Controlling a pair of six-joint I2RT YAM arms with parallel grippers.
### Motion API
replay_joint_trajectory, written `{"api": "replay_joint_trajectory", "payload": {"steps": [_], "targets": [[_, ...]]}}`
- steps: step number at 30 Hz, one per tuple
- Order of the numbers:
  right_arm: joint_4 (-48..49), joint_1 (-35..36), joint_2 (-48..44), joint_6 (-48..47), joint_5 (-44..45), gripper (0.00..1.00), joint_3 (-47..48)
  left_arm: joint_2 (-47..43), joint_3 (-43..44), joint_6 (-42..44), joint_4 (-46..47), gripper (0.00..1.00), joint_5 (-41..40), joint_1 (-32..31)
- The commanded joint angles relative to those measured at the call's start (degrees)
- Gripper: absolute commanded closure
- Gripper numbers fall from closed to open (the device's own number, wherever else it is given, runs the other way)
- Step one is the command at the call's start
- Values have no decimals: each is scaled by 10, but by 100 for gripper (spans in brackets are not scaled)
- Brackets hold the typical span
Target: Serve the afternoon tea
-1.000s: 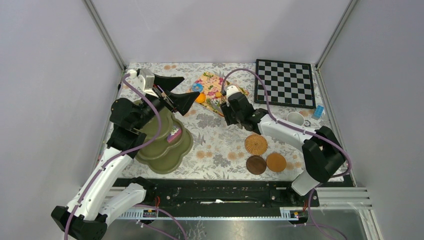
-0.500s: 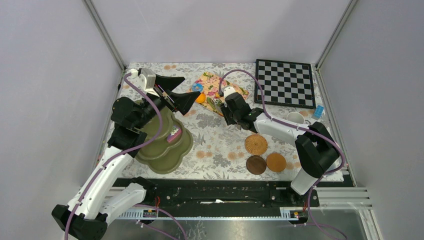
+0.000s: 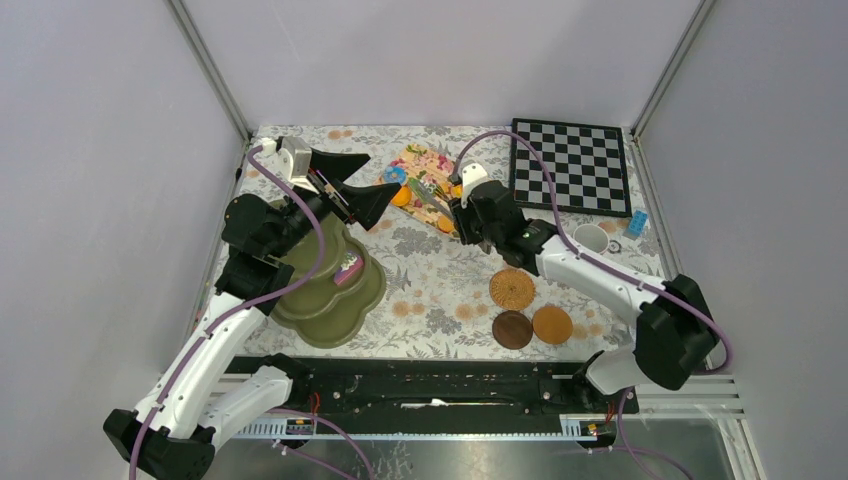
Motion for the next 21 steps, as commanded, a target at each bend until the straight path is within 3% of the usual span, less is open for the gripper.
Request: {"api": "replay_joint_trajectory", "payload": {"steps": [1,12,21], "targets": [[34,-3,-44,-10,-65,65,8,-5,3,-4,30,1,14,-1],[102,-2,-8,66,-294,67,79,-5,1,-3,31,1,13,-1],[112,24,27,90,-355,67,115,-9,2,-1,29,1,12,-1]]}}
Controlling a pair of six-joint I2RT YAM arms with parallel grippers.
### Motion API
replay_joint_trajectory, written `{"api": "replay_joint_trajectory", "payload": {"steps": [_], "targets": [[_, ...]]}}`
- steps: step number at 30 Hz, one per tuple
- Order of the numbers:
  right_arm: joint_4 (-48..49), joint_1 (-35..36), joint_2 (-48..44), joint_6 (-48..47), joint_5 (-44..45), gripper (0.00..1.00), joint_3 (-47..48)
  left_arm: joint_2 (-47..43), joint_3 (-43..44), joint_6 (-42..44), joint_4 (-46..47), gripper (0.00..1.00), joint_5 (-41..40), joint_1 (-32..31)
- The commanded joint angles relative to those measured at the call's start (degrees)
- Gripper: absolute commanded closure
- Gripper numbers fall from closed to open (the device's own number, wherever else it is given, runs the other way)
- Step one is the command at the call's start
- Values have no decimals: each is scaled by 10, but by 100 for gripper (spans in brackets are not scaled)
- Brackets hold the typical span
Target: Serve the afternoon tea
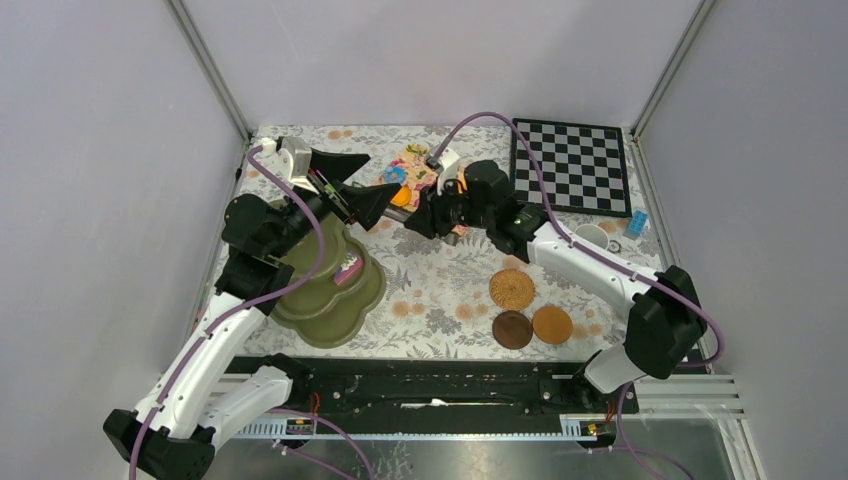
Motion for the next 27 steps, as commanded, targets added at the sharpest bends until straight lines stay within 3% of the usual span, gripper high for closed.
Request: {"api": "replay_joint_trajectory", "payload": {"steps": [1,15,27], "targets": [[34,25,9,15,-45,67,33,-9,2,0,29,1,10,-1],[11,74,23,0,-26,62,36,-7,3,-1,28,1,12,-1],[-45,113,60,-42,78,53,81,-7,3,-2,29,1,12,-1]]}}
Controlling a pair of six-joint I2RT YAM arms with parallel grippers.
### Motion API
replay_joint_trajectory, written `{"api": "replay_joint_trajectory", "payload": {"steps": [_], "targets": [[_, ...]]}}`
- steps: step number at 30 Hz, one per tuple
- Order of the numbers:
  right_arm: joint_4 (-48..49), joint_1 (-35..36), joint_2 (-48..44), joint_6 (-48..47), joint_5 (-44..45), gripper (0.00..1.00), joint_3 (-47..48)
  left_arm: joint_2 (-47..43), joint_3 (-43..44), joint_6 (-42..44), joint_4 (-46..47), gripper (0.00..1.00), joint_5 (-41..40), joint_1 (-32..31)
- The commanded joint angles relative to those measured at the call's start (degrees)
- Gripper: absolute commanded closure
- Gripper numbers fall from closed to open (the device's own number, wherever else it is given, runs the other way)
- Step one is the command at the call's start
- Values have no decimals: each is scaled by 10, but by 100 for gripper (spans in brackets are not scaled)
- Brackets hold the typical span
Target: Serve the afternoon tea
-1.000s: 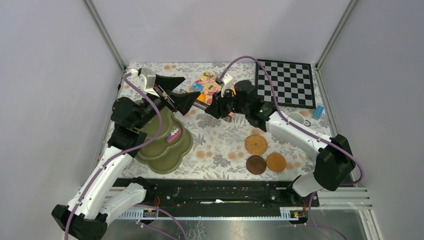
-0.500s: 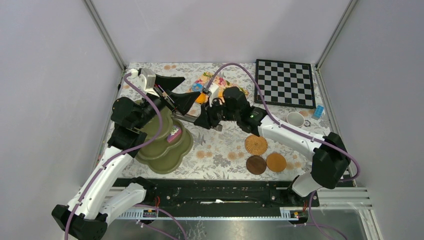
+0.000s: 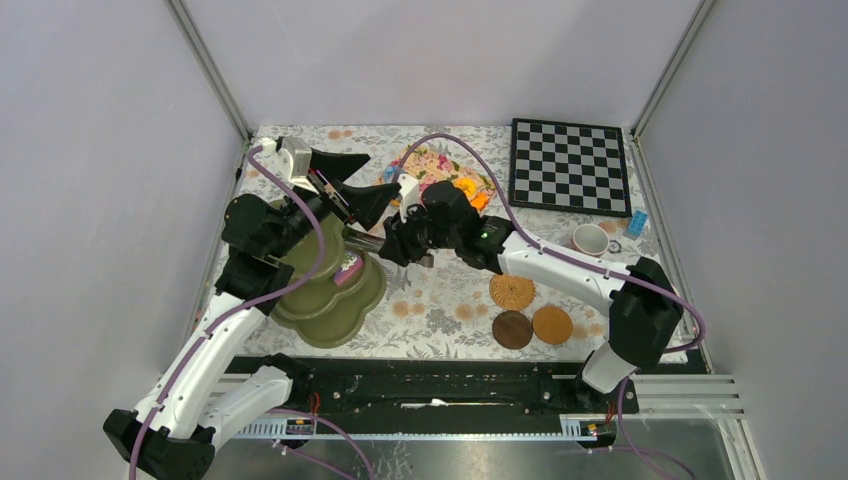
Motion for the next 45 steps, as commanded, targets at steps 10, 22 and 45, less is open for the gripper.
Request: {"api": "replay_joint_trajectory", "payload": {"steps": [10,22,45], "targets": [[-9,10,0,-21,60,44,44,-8,3,-2,29,1,13,-1],[-15,11,-28,-19,101,45,34,-8,3,-3,30,1,15,-1],[1,9,-104,7,118,55,-54,-2,1,-12,37,1,22,-2]]}}
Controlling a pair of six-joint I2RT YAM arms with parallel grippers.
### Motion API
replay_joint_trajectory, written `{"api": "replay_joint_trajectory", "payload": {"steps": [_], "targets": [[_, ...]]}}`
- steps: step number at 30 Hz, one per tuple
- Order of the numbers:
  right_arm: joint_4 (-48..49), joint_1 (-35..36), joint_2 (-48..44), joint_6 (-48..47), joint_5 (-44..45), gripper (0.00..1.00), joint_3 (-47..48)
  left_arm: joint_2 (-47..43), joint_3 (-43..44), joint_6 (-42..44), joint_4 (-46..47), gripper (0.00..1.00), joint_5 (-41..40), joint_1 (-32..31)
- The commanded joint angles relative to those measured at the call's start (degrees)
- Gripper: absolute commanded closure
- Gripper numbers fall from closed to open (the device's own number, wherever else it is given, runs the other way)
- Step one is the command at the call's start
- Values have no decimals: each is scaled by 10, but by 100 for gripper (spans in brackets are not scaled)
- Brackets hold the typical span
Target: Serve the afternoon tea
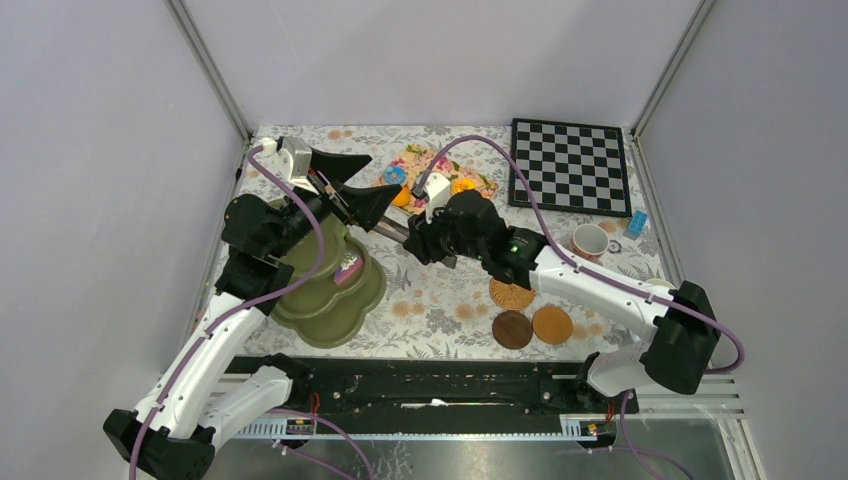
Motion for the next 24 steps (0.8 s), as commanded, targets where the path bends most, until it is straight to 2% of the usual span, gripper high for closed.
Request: {"api": "replay_joint_trajectory", "payload": {"steps": [1,8,15,24], "targets": [[26,1,13,15,-33,56,18,-2,1,-6,34,1,12,-2],[26,4,40,30,-82,61,38,-3,2,-4,32,1,12,-3],[26,11,49,29,-81,63,48,-4,3,-4,32,1,13,-3],[26,12,23,38,7,56,34,-4,3,-3,30,1,13,-3]]}}
